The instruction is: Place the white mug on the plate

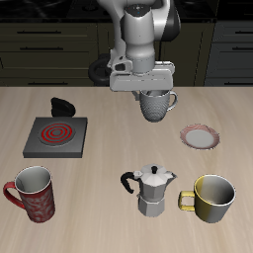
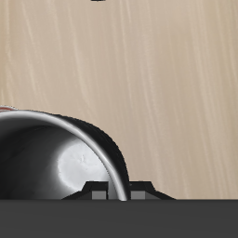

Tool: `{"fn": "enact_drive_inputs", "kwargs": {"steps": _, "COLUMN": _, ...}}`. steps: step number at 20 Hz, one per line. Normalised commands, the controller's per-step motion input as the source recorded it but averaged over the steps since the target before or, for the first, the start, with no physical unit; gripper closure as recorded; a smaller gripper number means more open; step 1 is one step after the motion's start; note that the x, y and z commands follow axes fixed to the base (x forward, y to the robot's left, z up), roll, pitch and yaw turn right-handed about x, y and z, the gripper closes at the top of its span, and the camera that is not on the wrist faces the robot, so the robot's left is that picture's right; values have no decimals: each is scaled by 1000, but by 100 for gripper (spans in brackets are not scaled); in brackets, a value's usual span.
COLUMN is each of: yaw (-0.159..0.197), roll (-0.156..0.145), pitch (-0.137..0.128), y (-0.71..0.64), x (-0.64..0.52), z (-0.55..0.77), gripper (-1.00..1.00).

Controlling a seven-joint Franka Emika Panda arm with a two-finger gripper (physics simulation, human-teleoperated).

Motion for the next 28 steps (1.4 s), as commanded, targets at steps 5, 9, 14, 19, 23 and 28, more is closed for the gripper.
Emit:
{"fn": "enact_drive_inputs", "kwargs": {"steps": 5, "yaw": 11, "roll": 8, "pitch": -26, "y": 237, "x": 2, "z": 2, "gripper": 100}}
{"fn": "enact_drive_inputs", "kwargs": {"steps": 9, "yaw": 10, "roll": 42, "pitch": -42, "y": 573, "x": -106, "z": 34, "gripper": 100}}
{"fn": "enact_drive_inputs", "kwargs": {"steps": 14, "yaw": 29, "roll": 22, "pitch": -28, "y": 496, "x": -98, "z": 52, "gripper": 100}}
{"fn": "enact_drive_inputs", "kwargs": {"steps": 19, "yaw": 27, "roll": 1, "pitch": -27, "y": 405, "x": -21, "z": 9, "gripper": 100}}
{"fn": "enact_drive_inputs", "kwargs": {"steps": 23, "yaw": 18, "roll": -15, "pitch": -7, "y": 412, "x": 28, "z": -1, "gripper": 100}}
{"fn": "enact_drive_inputs", "kwargs": {"steps": 28, "yaw": 27, "roll": -34, "pitch": -48, "y": 281, "x": 78, "z": 87, "gripper": 100}}
